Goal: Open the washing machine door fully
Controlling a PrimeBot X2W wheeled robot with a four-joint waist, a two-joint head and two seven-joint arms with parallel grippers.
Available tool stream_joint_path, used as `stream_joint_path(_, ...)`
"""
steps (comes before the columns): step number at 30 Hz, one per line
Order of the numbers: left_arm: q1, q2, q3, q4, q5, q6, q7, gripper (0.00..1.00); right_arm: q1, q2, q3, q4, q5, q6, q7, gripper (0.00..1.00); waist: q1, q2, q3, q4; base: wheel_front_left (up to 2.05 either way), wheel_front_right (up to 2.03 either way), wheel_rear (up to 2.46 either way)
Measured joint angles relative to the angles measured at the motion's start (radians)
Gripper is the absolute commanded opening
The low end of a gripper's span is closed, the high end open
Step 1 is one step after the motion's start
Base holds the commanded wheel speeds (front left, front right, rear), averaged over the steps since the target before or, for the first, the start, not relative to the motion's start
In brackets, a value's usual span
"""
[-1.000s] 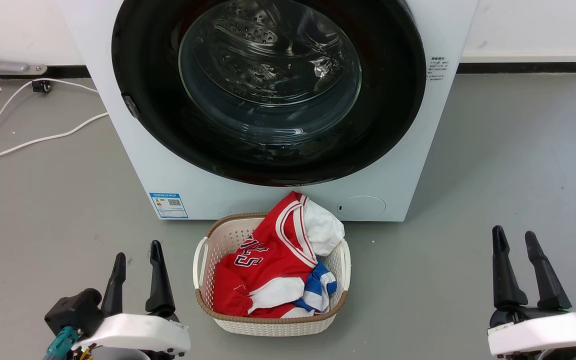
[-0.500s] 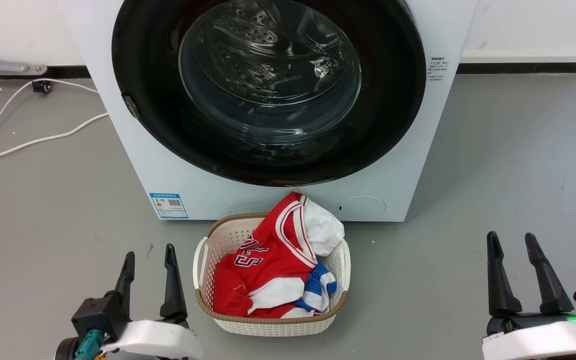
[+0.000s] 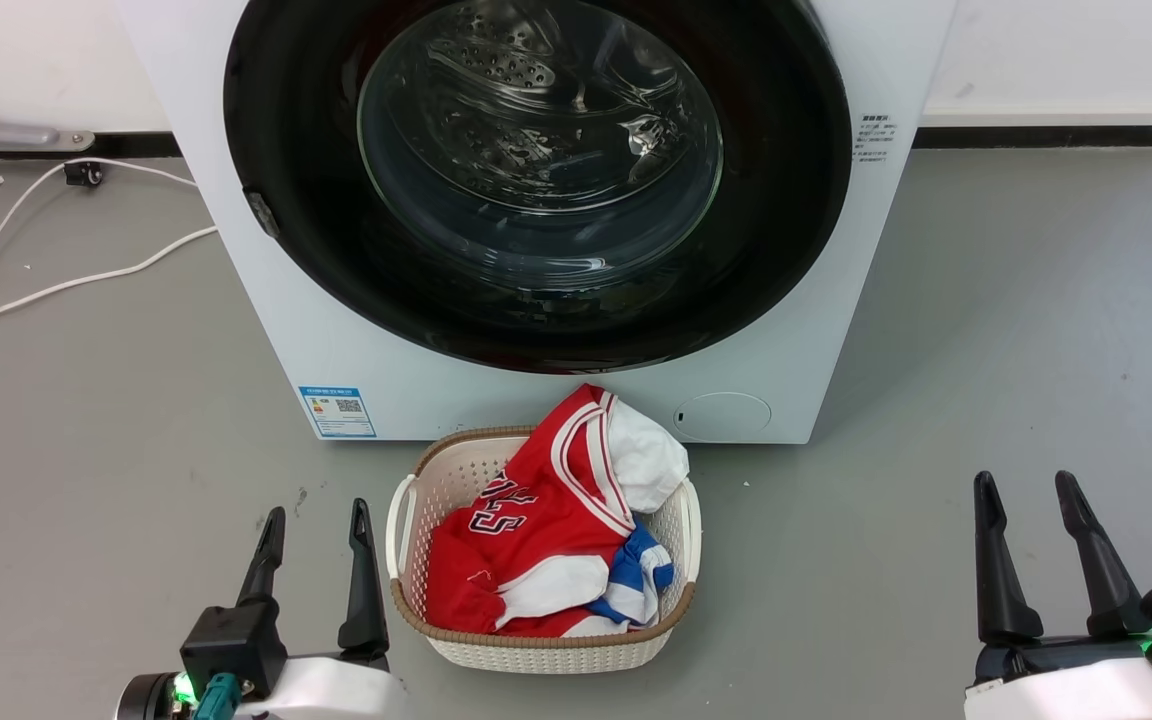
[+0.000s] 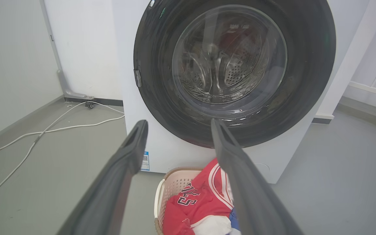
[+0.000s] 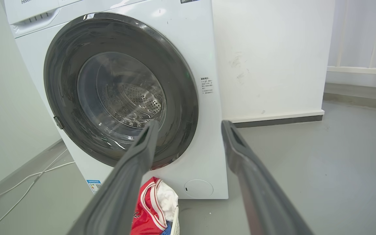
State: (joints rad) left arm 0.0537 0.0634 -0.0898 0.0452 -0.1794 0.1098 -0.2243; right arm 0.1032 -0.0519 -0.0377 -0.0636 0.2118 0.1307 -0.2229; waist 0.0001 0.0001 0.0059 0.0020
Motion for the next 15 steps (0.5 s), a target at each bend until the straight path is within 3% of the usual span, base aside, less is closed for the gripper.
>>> stream_joint_path(15,0.015,-0.003,-0.002,0.008,0.101,-0.002,-0.027,1.00,0.020,0.000,0.002,-0.001,-0.049,0.000,-0.029,1.00,0.0000,0.0000,-0.006,0.000,0.00,0.00,0.00)
